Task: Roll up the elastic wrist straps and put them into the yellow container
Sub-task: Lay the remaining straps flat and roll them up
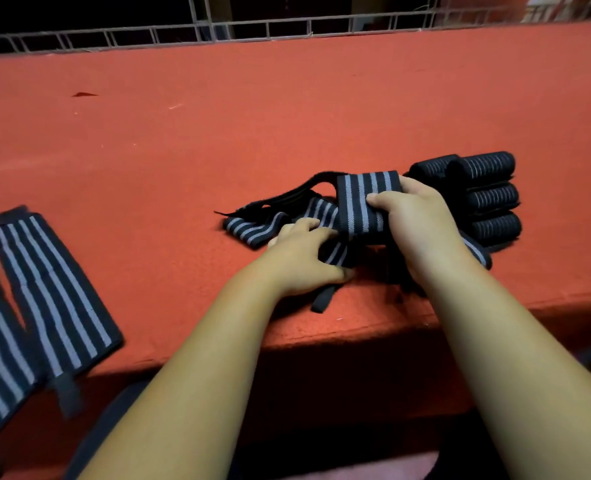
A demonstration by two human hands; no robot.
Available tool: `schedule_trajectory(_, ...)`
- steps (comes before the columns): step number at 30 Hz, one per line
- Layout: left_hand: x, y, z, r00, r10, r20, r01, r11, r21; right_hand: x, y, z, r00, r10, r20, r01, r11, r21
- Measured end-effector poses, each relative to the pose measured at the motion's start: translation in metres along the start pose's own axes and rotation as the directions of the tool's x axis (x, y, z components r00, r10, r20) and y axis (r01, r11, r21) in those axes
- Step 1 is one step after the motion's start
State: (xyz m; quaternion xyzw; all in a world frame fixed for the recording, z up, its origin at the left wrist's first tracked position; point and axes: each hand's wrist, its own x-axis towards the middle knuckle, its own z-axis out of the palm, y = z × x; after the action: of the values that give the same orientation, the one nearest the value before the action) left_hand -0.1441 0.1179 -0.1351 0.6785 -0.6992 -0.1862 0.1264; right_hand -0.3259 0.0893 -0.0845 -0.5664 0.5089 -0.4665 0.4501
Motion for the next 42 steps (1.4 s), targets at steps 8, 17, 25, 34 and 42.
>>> schedule_trajectory(8, 0.008, -0.01, -0.002, 0.848, -0.196, -0.493, 0.08, 0.966, -0.247, 0.003, 0.004, 0.004, 0.999, 0.041, 0.036, -0.041, 0.999, 0.002)
schedule_trajectory(17, 0.001, -0.036, -0.036, 0.716, -0.668, -0.203, -0.022, 0.269, -0.963, 0.004, 0.013, 0.02, 0.977, 0.126, 0.17, -0.053, 0.923, -0.382)
schedule_trajectory(25, -0.017, -0.025, -0.051, 0.862, -0.457, -0.218, -0.134, 0.208, -0.969, -0.001, 0.003, 0.041, 0.97, -0.166, 0.179, 0.243, 0.598, -0.763)
schedule_trajectory(34, -0.045, -0.013, -0.051, 0.951, -0.279, -0.13, -0.037, 0.317, -0.948, -0.012, -0.01, 0.08, 0.943, -0.198, 0.266, 0.248, 0.954, -0.167)
schedule_trajectory(42, -0.059, -0.056, -0.059, 0.946, -0.179, -0.269, -0.138, 0.529, -0.838, -0.007, -0.02, 0.102, 0.993, 0.036, 0.112, -0.063, 0.969, 0.241)
